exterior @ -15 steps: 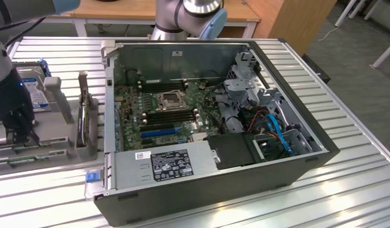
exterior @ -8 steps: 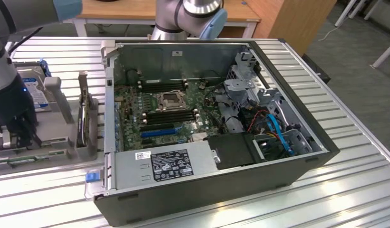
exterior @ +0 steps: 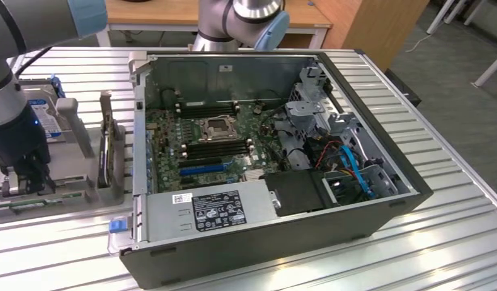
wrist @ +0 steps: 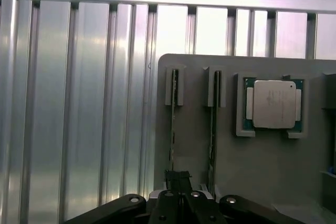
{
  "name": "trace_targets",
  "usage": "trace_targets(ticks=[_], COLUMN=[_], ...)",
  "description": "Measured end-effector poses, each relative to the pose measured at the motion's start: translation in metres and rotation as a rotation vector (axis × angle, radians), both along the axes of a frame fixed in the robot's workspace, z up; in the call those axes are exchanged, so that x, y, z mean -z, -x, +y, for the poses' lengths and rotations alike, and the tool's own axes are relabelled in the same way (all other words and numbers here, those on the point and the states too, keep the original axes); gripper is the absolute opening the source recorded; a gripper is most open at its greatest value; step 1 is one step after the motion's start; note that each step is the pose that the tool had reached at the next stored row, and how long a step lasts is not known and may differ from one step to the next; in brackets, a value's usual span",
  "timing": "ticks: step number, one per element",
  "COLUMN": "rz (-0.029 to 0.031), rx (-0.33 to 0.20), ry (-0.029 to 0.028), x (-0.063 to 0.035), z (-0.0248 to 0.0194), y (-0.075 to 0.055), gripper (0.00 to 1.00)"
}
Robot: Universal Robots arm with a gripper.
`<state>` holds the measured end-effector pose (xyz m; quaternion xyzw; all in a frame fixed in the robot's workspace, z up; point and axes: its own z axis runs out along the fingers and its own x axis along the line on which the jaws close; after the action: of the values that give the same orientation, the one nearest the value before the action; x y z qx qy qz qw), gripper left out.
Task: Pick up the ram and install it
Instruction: 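Pick up the ram and move it above insertion slot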
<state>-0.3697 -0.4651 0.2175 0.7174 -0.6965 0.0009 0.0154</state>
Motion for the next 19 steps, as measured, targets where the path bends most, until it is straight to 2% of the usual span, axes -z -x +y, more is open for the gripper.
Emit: trace_targets(ticks=[3, 11, 15, 19], rz=[-0.0001, -0.0001, -0.0001, 0.0000], rx=[0.000, 0.000, 0.000, 0.000], ry=[-0.0001, 0.0005, 0.0007, 0.0007], x=[0.0001, 0.0011, 0.0011, 0.0012], z=[0.0001, 0.0000, -0.0001, -0.0026], y=[0.001, 0.027, 0.028, 0.028], gripper=[0.11, 0.11, 0.11, 0.11])
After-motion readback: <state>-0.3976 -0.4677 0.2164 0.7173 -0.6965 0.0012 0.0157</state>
